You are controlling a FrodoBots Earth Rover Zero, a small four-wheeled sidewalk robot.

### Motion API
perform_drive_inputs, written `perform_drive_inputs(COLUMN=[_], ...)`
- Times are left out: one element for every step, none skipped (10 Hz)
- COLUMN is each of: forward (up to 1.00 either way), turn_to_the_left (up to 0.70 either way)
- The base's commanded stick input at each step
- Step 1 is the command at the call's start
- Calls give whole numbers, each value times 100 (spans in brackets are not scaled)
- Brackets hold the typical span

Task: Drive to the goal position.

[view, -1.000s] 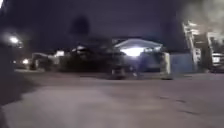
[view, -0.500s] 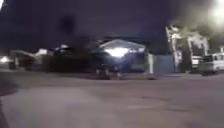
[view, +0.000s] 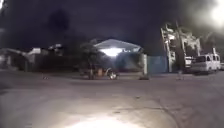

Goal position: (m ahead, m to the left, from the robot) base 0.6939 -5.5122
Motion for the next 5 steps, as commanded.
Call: perform_drive_inputs(forward=[0,0,0,0,0], turn_to_the_left=[-50,-50,-50,-50,-50])
